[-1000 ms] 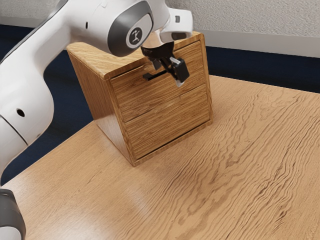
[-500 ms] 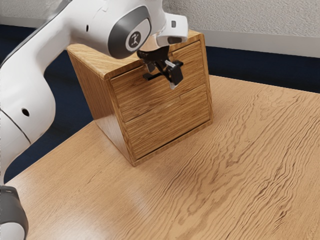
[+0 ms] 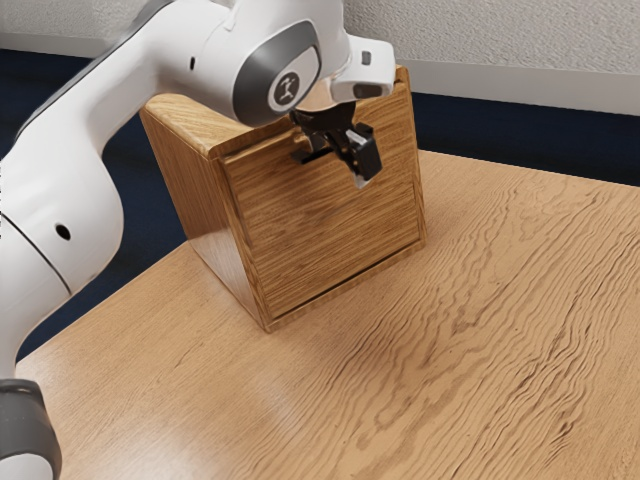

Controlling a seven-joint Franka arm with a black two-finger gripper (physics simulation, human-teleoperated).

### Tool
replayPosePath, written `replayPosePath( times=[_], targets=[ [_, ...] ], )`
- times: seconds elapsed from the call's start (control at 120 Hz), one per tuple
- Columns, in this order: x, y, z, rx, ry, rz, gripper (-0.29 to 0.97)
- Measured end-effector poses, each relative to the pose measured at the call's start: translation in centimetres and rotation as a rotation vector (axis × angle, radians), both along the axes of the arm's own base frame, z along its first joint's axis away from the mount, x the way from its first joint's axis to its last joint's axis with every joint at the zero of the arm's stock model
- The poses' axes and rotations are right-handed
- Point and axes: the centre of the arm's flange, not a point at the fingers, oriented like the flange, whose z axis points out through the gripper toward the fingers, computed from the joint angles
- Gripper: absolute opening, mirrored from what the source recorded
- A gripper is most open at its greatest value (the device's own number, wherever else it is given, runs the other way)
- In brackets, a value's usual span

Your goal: Pull the drawer handle with one arm to open the drawer

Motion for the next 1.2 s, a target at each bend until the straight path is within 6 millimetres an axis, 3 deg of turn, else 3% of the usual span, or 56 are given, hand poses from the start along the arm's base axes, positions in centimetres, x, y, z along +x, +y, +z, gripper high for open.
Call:
replayPosePath(
  times=[0.592, 1.2],
  targets=[
    [0.4, -5.4, -2.0, 0.063, 0.028, -0.063, 0.68],
    [-2.1, -12.0, -2.8, 0.156, 0.043, -0.097, 0.63]
  ],
)
